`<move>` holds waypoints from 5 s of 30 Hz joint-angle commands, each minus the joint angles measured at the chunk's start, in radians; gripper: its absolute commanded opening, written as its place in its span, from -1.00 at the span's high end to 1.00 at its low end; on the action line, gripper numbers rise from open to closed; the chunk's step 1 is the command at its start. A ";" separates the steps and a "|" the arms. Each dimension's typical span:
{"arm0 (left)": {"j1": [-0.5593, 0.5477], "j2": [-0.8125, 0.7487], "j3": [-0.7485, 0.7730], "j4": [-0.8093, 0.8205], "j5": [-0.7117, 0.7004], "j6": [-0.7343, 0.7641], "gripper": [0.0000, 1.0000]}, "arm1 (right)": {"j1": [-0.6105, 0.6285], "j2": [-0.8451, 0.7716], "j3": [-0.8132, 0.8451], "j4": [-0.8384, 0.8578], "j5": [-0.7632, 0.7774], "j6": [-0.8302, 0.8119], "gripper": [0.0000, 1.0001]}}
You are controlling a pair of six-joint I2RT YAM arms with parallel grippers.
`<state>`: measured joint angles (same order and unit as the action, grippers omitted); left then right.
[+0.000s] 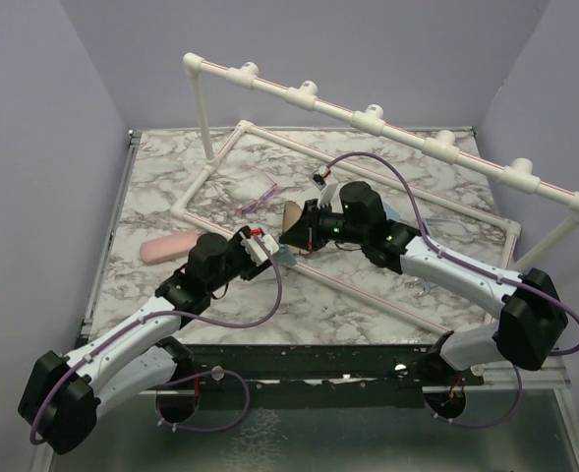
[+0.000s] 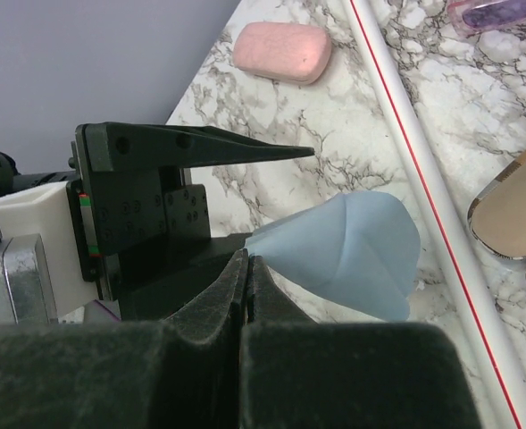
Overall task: Organize the sunglasses
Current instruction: Fold the glasses cleaning cloth at the center of the board.
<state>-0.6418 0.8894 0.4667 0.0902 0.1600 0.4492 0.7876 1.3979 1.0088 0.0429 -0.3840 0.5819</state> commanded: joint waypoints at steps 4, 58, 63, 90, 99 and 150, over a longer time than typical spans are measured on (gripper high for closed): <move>-0.002 -0.008 0.018 0.002 -0.094 0.012 -0.03 | 0.010 -0.005 0.013 -0.041 0.028 -0.038 0.99; -0.134 0.442 0.693 -0.945 -0.423 -0.911 1.00 | 0.115 -0.145 -0.574 0.823 0.297 -0.402 -0.45; -0.129 0.457 0.718 -0.909 -0.387 -0.913 1.00 | 0.115 -0.052 -0.512 0.870 0.259 -0.424 -0.18; -0.117 0.446 0.753 -0.892 -0.296 -0.902 1.00 | 0.109 0.235 -0.470 1.048 0.292 -0.517 0.30; -0.118 0.438 0.745 -0.887 -0.285 -0.893 1.00 | 0.094 0.212 -0.478 0.973 0.319 -0.519 0.37; -0.119 0.262 0.408 -0.664 -0.417 0.070 1.00 | 0.082 0.081 -0.264 0.356 0.027 -0.543 0.99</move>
<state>-0.7650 1.1957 0.9276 -0.6292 -0.2356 0.3828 0.8711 1.4410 0.6678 0.4927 -0.3126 0.0017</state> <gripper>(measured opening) 0.003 0.006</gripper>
